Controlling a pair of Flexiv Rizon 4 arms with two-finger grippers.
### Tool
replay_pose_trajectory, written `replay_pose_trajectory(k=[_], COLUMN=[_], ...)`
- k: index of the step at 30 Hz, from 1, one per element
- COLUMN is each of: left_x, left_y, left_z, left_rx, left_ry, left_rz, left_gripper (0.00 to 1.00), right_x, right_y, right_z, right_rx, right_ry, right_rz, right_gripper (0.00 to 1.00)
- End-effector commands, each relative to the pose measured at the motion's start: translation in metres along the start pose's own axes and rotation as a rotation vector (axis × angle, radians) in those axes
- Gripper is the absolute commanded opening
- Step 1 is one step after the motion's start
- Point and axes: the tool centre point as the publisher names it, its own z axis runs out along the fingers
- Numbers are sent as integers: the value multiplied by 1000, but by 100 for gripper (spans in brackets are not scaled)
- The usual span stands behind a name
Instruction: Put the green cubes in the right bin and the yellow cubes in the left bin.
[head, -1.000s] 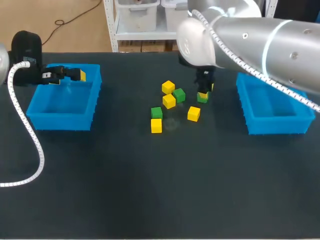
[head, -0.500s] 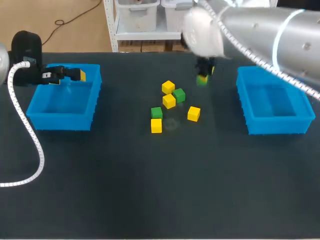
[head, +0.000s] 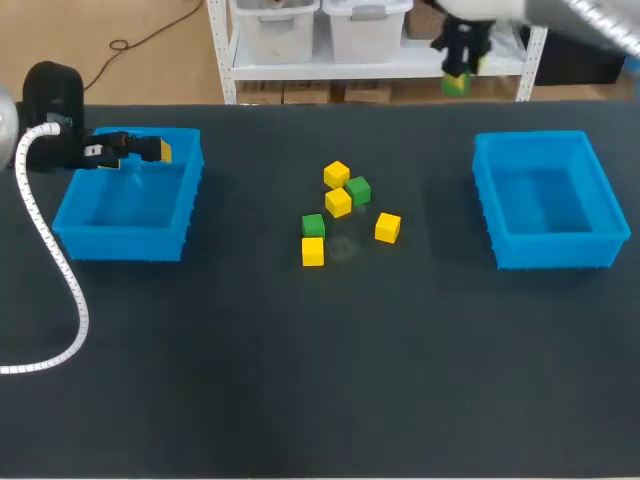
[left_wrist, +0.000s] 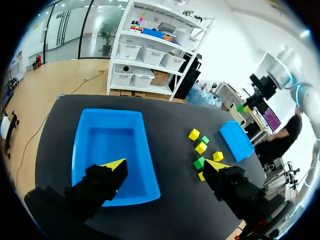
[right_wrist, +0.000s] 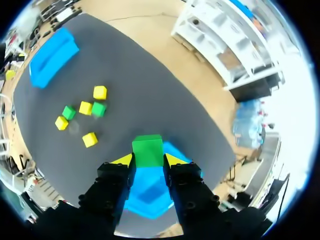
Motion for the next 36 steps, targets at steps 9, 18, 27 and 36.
replay_pose_trajectory(k=[9, 18, 27, 36], left_x=[1, 1, 1, 1], left_y=[2, 2, 2, 2], left_z=[0, 0, 0, 0], left_rx=[11, 11, 11, 11], left_ry=[-7, -7, -7, -7], left_rz=[2, 2, 2, 2], left_gripper=[100, 100, 100, 100], right_x=[132, 163, 144, 86], right_y=[-20, -19, -16, -14], right_z=[31, 62, 67, 41], right_rx=[26, -38, -45, -11], right_ry=[-136, -76, -78, -154], right_rz=[226, 312, 276, 162], right_gripper=[0, 0, 100, 100])
